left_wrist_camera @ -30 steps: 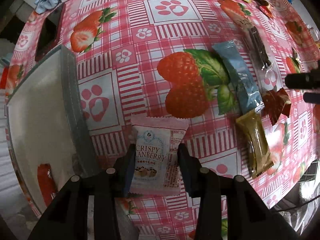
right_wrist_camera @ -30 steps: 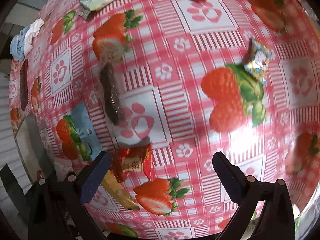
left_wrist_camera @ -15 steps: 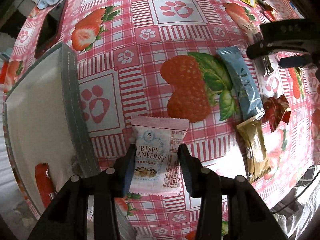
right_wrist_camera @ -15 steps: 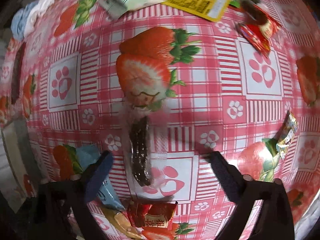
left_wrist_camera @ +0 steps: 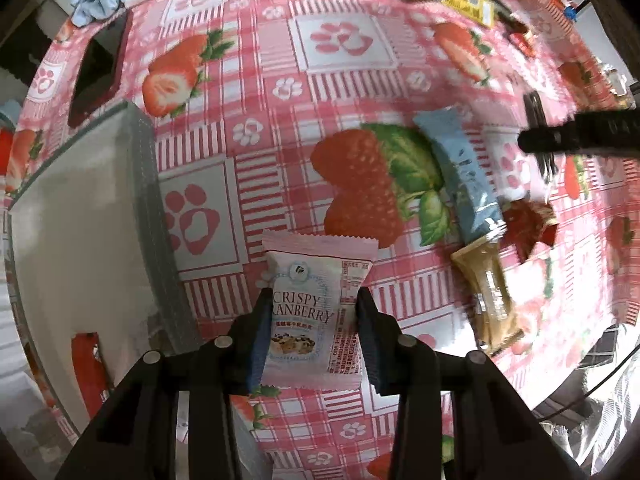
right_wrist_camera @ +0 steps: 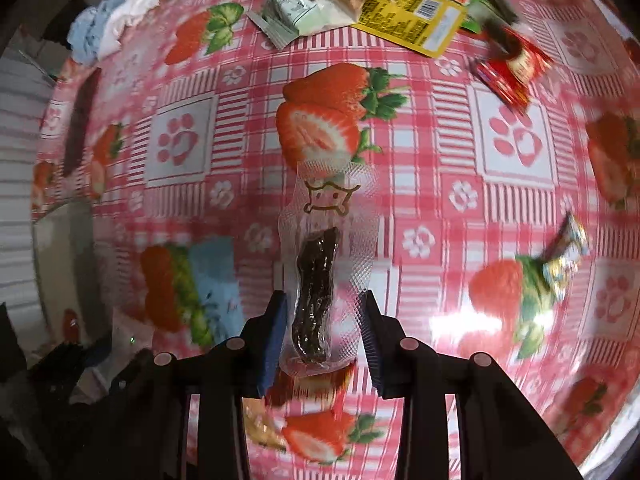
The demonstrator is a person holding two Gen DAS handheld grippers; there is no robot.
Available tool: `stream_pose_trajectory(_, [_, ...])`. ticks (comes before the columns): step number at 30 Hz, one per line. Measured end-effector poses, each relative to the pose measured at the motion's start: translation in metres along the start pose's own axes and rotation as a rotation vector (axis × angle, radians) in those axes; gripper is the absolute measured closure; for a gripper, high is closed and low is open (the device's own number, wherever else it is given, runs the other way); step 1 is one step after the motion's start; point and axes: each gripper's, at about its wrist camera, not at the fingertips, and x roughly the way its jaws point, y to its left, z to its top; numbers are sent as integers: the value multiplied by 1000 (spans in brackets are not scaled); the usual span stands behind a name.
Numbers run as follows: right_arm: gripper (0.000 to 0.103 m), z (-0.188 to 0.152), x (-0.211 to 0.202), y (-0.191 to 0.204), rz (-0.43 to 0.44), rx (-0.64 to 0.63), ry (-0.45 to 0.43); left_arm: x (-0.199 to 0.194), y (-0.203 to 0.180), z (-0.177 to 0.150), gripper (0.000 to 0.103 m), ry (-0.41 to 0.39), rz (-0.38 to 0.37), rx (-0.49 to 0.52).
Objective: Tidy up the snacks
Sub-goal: 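Hold the Crispy Cranberry packet in the left tool while the right tool grasps the clear jerky packet, then carry both packets over the white tray and open both tools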
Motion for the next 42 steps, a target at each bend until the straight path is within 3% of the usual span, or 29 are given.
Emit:
stream_pose_trajectory(6, [65, -19, -22, 5, 67, 38, -6, -29, 8, 1, 60, -51, -30, -24])
stream_pose_trajectory(15, [65, -74, -16, 8, 108, -26, 13, -56, 41, -16, 60, -112, -21, -98])
stream_pose_trajectory(28, [65, -69, -9, 123, 143, -252, 47, -73, 130, -44, 60, -173, 29, -315])
stream_pose_trajectory(36, [65, -70, 6, 201, 167, -391, 86, -63, 178, -63, 60, -139, 67, -416])
stream_pose_trajectory(42, [65, -68, 22, 243, 201, -420, 121, -49, 195, -73, 60, -96, 85, -440])
